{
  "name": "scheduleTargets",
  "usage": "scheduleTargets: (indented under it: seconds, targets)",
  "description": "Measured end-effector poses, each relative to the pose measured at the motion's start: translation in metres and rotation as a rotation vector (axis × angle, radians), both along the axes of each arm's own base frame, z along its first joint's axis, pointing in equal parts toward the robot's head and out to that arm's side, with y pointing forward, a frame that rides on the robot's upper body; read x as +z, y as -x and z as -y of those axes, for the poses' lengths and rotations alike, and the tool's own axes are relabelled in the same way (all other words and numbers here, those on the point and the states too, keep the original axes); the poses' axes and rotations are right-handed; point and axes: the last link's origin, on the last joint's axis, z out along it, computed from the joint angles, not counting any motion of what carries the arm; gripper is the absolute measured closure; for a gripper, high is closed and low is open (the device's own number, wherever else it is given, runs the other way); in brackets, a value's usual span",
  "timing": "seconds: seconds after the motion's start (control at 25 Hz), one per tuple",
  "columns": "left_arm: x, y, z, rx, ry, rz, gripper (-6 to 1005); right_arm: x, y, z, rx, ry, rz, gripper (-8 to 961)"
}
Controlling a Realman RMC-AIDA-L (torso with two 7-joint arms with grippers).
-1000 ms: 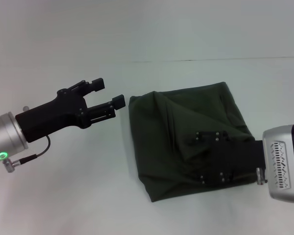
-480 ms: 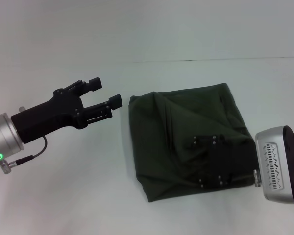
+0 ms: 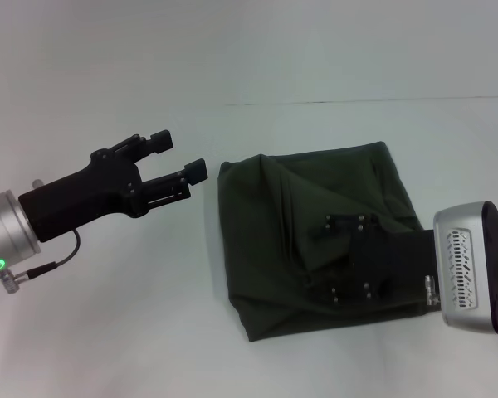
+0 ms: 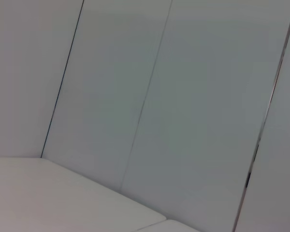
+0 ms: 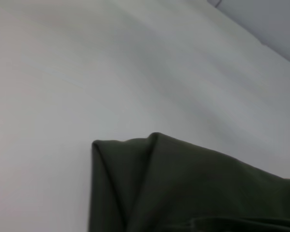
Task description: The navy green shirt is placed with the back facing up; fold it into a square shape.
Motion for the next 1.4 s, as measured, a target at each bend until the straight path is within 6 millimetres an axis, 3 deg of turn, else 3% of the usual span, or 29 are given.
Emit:
scheduleTargets:
  seconds: [0.76,1.16,1.28,1.4]
  targets:
    - [0.0056,-0.0005,0.0016,-0.008,-0.009,0.024,88,-0.004,-0.0057,0.0007,-0.023,-0.012,0.02,159]
    - [0.0064,0.0004,0.0027,-0.005,-0.008,0.031,88,-0.0039,-0.0043,0.0002,-0.012,-0.014,0.024,608]
    - [0.0073,0.0007,0.0029,-0.001,-0.008,0.038,89,-0.0033,-0.0043,0.0002,-0.018,-0.016,0.019,801]
    - [0.0078,0.0004,0.0038,-0.002,-0.003,0.044,89,-0.0004,-0.002,-0.0009,-0.026,-0.029,-0.016,814]
